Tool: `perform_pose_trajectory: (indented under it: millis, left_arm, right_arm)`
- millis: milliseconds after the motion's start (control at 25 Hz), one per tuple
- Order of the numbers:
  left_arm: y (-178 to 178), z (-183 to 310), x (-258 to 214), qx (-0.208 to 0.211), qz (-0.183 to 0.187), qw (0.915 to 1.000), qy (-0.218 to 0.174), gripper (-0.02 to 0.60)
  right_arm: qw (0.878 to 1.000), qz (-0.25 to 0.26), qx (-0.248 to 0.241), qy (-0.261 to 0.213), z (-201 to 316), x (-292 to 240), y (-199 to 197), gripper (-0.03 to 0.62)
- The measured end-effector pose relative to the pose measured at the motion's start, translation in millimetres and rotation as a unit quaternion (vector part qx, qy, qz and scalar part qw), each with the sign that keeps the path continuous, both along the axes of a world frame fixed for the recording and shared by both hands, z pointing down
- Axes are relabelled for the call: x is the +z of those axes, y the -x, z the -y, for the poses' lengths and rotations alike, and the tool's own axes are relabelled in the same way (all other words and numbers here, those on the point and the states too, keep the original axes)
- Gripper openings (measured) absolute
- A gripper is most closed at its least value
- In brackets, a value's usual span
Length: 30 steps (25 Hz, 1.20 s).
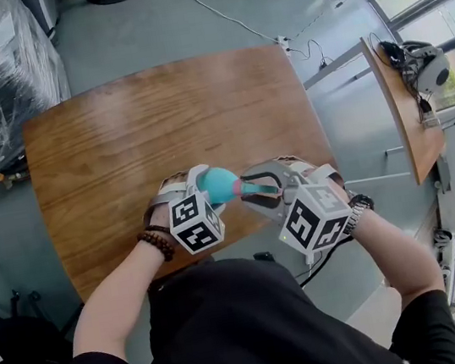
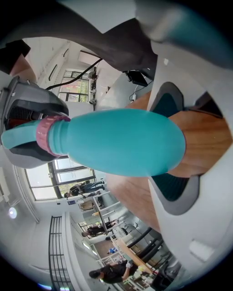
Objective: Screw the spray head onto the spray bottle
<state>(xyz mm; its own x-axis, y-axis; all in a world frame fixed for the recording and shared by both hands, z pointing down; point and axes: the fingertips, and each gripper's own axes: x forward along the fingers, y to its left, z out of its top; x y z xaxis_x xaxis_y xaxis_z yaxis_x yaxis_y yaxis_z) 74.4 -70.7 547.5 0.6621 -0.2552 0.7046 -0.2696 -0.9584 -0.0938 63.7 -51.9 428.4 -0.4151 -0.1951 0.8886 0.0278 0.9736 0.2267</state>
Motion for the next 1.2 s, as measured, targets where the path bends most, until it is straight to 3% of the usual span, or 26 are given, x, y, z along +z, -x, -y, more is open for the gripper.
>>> perform_pose_trajectory:
  millis: [240,360,480,760,1000,1200]
  left_arm:
    - [0.6,-0.6,1.7,0.005,0.01,0.9999,0.0,0.405]
    - [1.5,-2.4,4.3,0.011,0.026,0.9996,-0.003,0.405]
    - [2.8,-5.6,7.7,0.025,0.048,0.9986,-0.002,0.405]
    - [5.8,-13.8,12.6,0.055,0.081,0.9951,0.011,0.405]
    - [7.3,-19.3,14.2,0.083,0.103,0.9912,0.009,0.403]
    - [8.4,-24.1,13.4,0.104,0.114,0.9879,0.005,0.402]
  right_arm:
    - [1.0,-0.005,-0.022,-0.013,-3.0,1.8,3.3,0.12]
    - [0.997,-0.039,-0.055,-0.046,-5.1,5.1,-3.5,0.118]
    - [0.985,-0.088,-0.114,-0.092,-8.9,5.4,-9.3,0.118]
    - [0.932,-0.179,-0.256,-0.185,-19.7,5.7,-14.1,0.118]
    - [0.889,-0.179,-0.346,-0.241,-29.8,2.6,-5.0,0.118]
    - [0.857,-0.197,-0.406,-0.248,-36.2,5.7,-12.9,0.118]
